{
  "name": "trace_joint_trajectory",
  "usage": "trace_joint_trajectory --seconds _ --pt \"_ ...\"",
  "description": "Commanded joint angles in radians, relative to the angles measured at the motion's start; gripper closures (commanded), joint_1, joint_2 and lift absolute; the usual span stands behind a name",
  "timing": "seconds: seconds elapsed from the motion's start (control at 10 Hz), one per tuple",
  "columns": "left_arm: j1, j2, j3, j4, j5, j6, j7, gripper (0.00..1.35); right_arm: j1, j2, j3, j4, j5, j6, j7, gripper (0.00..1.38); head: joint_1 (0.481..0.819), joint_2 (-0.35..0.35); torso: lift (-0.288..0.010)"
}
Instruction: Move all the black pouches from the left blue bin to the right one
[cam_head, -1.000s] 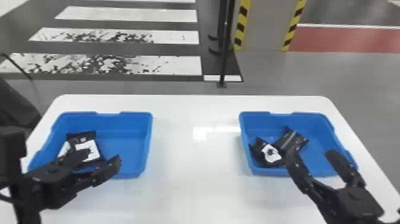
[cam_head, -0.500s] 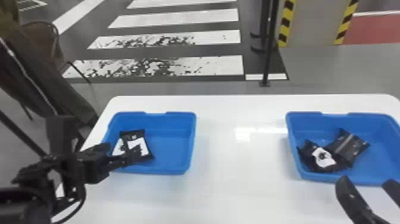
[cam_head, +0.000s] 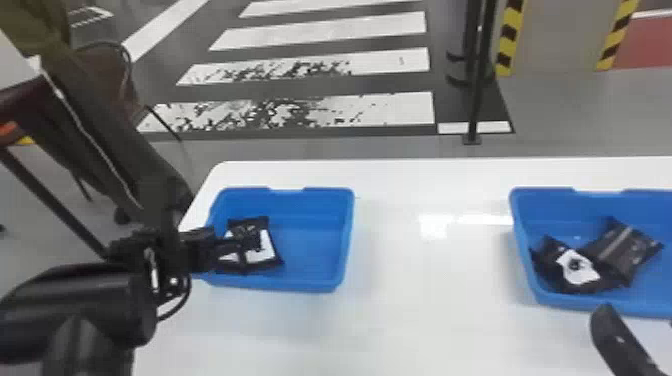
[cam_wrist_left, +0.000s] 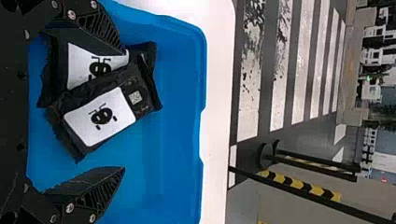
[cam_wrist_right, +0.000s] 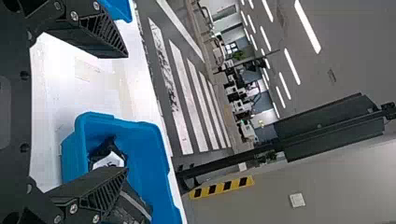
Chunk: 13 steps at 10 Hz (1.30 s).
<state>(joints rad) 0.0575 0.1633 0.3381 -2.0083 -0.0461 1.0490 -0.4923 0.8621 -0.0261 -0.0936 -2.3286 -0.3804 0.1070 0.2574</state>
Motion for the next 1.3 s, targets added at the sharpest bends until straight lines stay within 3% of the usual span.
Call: trace_joint_trajectory --seconds 0.0,0.6,0.9,1.0,1.2 --pt "-0.05 0.004 -0.025 0.068 -0.046 0.004 0.0 0.17 -0.006 0.0 0.006 0.008 -0.004 0.003 0.003 0.17 0.695 0.224 -0.14" --pt "-0.129 0.001 -0.111 0.193 -0.09 0.033 0.017 0.17 -0.015 0.0 0.006 0.018 -0.004 0.033 0.023 0.17 0.695 0.206 -0.14" --pt "-0.156 -0.014 -0.125 0.215 -0.115 0.075 0.04 0.17 -0.02 0.0 0.006 0.025 -0.018 0.06 0.029 0.17 0.695 0.202 -0.14" --pt "-0.166 -0.019 -0.137 0.213 -0.139 0.141 0.046 0.17 -0.023 -0.002 0.006 0.028 -0.014 0.07 0.036 0.17 0.695 0.203 -0.14" --pt "-0.18 -0.028 -0.129 0.235 -0.149 0.136 0.07 0.17 -0.033 -0.002 0.006 0.037 -0.016 0.082 0.043 0.17 0.695 0.212 -0.14"
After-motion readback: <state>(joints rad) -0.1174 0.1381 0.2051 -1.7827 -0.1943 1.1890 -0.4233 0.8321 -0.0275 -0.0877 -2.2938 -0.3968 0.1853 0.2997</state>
